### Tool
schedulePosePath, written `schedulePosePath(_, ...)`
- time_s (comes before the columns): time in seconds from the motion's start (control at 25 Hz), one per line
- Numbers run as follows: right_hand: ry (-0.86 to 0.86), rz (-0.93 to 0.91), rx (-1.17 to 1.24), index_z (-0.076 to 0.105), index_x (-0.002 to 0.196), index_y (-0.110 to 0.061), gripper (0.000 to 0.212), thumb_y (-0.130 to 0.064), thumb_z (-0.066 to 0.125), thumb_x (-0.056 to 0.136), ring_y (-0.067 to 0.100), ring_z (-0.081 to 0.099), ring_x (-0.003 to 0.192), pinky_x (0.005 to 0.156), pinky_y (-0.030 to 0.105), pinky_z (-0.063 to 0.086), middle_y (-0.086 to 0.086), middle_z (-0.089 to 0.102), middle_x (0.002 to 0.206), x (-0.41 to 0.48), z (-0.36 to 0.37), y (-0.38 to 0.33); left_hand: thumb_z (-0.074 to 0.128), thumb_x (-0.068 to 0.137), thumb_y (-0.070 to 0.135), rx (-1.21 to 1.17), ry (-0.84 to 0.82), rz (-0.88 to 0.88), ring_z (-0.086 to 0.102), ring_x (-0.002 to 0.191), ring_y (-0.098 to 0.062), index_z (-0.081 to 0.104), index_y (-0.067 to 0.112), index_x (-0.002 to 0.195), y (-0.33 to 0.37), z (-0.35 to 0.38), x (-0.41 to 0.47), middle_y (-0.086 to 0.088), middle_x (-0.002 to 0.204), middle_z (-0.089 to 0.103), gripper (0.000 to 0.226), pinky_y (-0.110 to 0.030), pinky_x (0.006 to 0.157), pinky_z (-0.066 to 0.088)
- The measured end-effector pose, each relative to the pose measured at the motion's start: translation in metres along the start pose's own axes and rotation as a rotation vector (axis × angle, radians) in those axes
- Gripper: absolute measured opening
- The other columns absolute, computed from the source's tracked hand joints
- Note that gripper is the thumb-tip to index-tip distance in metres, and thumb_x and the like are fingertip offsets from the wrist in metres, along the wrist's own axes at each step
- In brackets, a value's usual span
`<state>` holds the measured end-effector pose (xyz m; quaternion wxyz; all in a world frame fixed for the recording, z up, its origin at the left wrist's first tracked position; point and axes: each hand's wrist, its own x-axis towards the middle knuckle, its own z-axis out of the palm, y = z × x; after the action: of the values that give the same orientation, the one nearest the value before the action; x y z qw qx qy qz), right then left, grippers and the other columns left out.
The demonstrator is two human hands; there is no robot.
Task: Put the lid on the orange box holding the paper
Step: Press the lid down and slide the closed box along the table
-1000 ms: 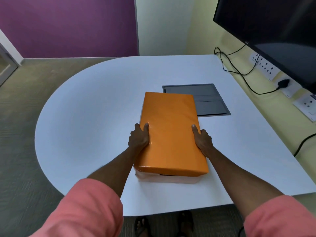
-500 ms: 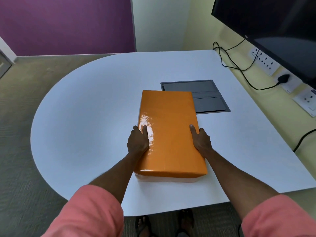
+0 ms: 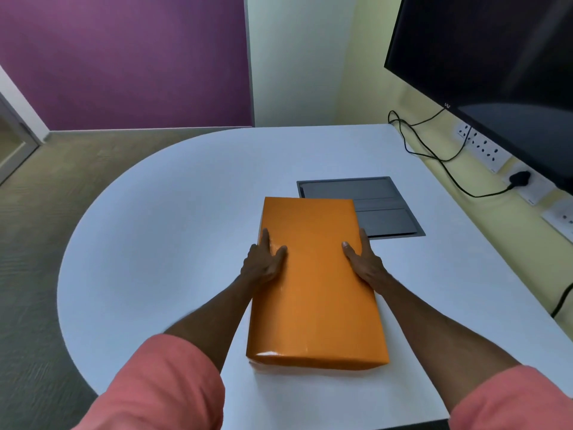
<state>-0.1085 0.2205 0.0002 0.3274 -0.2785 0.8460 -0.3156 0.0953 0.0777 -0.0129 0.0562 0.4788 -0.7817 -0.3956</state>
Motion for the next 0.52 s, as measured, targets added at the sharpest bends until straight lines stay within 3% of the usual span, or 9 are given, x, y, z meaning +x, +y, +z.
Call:
schedulePosePath(0.12, -0.013, -0.044, -0.114, -0.005, 0.151, -0.038, 0.073, -0.056, 0.038, 0.095, 0.042, 0.046, 0.130, 0.109, 0.053, 0.039, 0.016, 0.035, 0.153, 0.008, 0.004, 0.002, 0.039, 0.091, 0.063, 0.054, 0.049, -0.011, 0.049, 0.131, -0.038, 0.004, 0.023, 0.155, -0.001, 0.007, 0.004, -0.016, 0.147, 0.045, 0.083, -0.055, 0.107, 0.042)
schedulePosePath(0.32, 0.042, -0.048, -0.061, 0.003, 0.151, -0.040, 0.072, -0.057, 0.043, 0.093, 0.040, 0.045, 0.131, 0.109, 0.054, 0.038, 0.012, 0.036, 0.154, 0.015, 0.007, 0.010, 0.043, 0.088, 0.064, 0.103, 0.105, -0.039, 0.052, 0.127, -0.038, 0.011, 0.024, 0.154, -0.002, 0.011, 0.009, -0.014, 0.144, 0.049, 0.084, -0.053, 0.105, 0.044)
schedulePosePath(0.52, 0.059, -0.062, -0.044, 0.004, 0.151, -0.039, 0.073, -0.054, 0.045, 0.093, 0.040, 0.045, 0.131, 0.107, 0.053, 0.038, 0.013, 0.038, 0.152, 0.014, 0.008, 0.009, 0.039, 0.089, 0.065, 0.080, 0.128, -0.087, 0.047, 0.132, -0.039, 0.006, 0.031, 0.155, -0.003, 0.019, 0.006, -0.015, 0.151, 0.038, 0.081, -0.053, 0.105, 0.039)
